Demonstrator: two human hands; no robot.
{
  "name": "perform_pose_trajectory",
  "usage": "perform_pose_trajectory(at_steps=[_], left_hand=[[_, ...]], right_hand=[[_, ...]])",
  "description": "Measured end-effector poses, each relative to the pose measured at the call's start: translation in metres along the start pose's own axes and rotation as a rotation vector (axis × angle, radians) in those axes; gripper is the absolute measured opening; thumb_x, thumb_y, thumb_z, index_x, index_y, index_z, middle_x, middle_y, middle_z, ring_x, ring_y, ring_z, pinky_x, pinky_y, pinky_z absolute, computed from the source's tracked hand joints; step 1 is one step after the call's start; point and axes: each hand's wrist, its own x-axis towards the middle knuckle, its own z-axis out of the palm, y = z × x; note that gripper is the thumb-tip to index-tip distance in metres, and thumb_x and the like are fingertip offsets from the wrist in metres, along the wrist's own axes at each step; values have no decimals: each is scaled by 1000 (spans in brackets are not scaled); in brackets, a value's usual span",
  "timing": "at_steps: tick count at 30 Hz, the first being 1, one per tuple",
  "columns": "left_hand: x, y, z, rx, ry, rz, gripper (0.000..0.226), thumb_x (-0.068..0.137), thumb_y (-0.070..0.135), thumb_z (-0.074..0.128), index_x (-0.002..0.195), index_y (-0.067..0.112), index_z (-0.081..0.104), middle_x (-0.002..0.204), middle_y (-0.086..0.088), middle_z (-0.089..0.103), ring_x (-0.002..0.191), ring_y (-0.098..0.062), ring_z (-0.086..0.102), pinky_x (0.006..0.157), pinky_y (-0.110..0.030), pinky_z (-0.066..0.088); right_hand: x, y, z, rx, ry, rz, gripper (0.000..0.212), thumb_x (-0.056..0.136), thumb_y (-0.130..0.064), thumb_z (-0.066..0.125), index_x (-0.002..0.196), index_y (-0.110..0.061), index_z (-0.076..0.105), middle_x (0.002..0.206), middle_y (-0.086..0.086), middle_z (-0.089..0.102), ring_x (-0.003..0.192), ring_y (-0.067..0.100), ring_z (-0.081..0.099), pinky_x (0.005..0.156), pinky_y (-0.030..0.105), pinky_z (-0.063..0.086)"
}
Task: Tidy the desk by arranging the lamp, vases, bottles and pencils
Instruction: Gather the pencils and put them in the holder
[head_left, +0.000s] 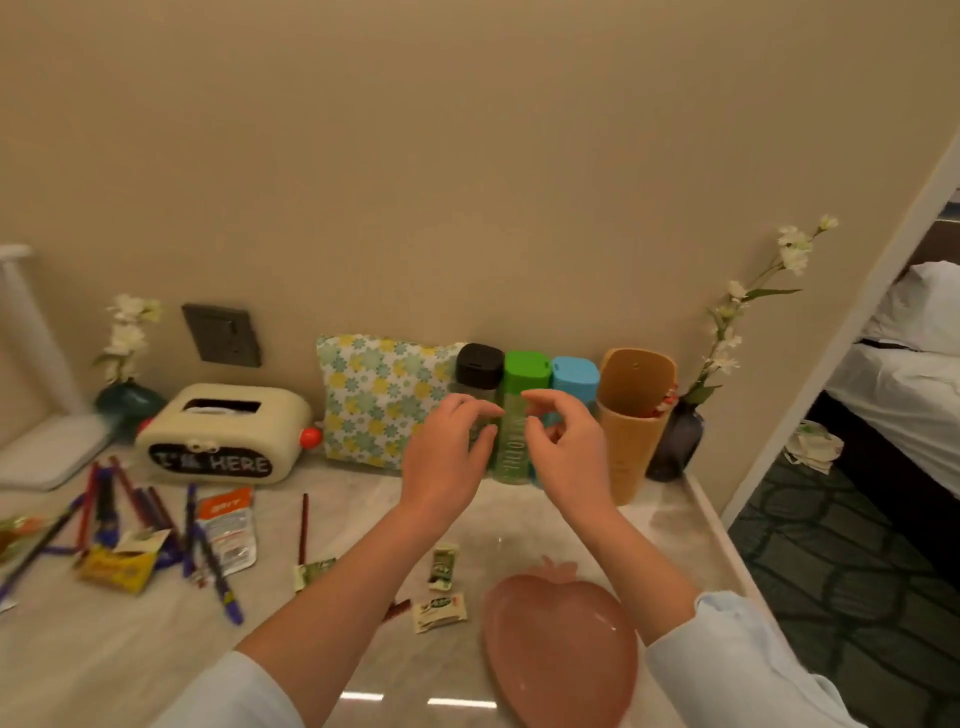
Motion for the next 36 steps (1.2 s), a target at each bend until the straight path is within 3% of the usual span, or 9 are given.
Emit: perform_pose_trajectory(at_steps=[3, 7, 12, 15, 21, 26, 31, 34, 36], left_hand=[[-22, -34, -23, -12, 5, -161, 15, 92, 29, 57, 105, 36, 61, 97, 21, 54, 83, 1, 55, 63, -21, 46], [-49, -79, -59, 7, 19, -283, 16, 91, 29, 58, 105, 36, 61, 97, 19, 57, 78, 3, 54, 63, -22, 46], [-80, -129, -101, 76, -2, -417, 17, 90, 29, 59, 105, 37, 60, 94, 19, 58, 75, 5, 54, 60, -20, 45], [-100, -154, -115, 114, -35, -499, 19, 89, 30, 61, 106, 40, 59, 97, 20, 58, 76, 4, 54, 61, -19, 46], [-129, -188, -120, 235, -55, -573, 31, 83, 35, 69, 113, 38, 59, 114, 15, 57, 102, -4, 53, 81, -22, 48], [-147, -204, -116, 391, -30, -686, 67, 73, 51, 72, 129, 30, 43, 130, 4, 42, 122, -16, 38, 100, -32, 38], [-157, -210, -115, 373, -61, -766, 76, 79, 50, 67, 138, 21, 31, 140, -2, 35, 130, -20, 34, 105, -33, 35], [-155, -207, -116, 367, -92, -778, 76, 81, 39, 68, 142, 18, 26, 140, -4, 36, 126, -20, 41, 101, -32, 42], [-151, -206, -119, 383, -143, -796, 76, 83, 33, 67, 143, 18, 23, 140, -5, 36, 120, -20, 49, 93, -31, 49]], right_hand=[[-17, -11, 43, 27, -84, 41, 24, 87, -16, 59, 99, -37, 62, 92, -13, 61, 75, 3, 56, 66, 24, 49], [-38, -23, 99, 66, -225, 149, 19, 88, -20, 58, 99, -34, 63, 87, -11, 61, 73, 5, 56, 67, 26, 47], [-61, -40, 161, -43, -460, 207, 13, 86, -27, 59, 96, -31, 65, 86, -13, 61, 79, 5, 58, 73, 32, 51], [-76, -44, 190, -125, -557, 236, 12, 85, -30, 60, 96, -32, 64, 87, -14, 61, 79, 4, 58, 72, 29, 50], [-96, -40, 225, -375, -695, 235, 27, 84, -37, 61, 111, -30, 62, 107, -10, 65, 96, 10, 60, 74, 27, 50], [-107, -39, 241, -591, -704, 199, 42, 79, -50, 62, 110, -23, 53, 104, -1, 61, 98, 20, 58, 75, 35, 52], [-104, -42, 252, -737, -751, 98, 31, 93, -29, 48, 120, -15, 41, 105, 6, 65, 91, 26, 62, 66, 34, 45], [-104, -43, 254, -772, -797, 37, 41, 95, -18, 40, 135, -15, 33, 101, 8, 66, 84, 26, 61, 61, 32, 38], [-103, -46, 253, -763, -828, 19, 39, 94, -18, 41, 133, -18, 36, 100, 8, 66, 79, 25, 57, 60, 32, 37]])
